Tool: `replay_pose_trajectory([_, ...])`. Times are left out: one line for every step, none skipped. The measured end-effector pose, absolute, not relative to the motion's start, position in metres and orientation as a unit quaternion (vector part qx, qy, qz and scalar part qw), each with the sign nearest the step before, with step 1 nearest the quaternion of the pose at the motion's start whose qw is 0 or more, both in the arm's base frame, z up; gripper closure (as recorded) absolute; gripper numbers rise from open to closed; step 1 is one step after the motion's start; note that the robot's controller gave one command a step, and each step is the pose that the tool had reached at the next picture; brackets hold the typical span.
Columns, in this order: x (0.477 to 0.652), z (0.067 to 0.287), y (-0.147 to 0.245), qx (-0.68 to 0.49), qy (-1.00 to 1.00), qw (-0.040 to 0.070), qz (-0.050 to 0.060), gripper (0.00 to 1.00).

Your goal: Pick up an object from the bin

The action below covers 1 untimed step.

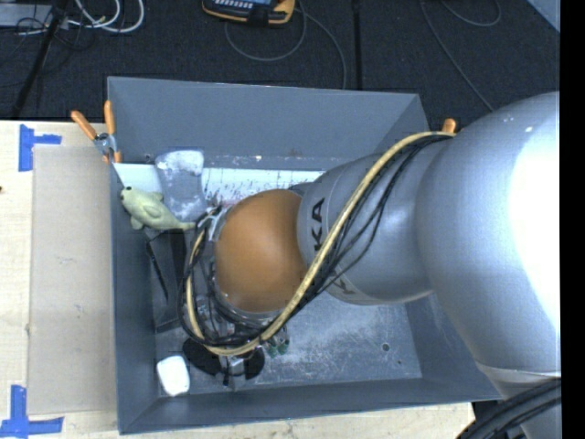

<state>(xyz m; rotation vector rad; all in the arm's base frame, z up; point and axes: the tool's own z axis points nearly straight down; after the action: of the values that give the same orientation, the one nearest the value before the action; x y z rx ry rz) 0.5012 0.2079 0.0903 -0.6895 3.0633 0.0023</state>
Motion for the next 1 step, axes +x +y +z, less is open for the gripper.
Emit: replay_pose_trajectory([0.5159, 0.0818, 0.2152, -0.248, 0.969, -0.008, -0.002, 0.0])
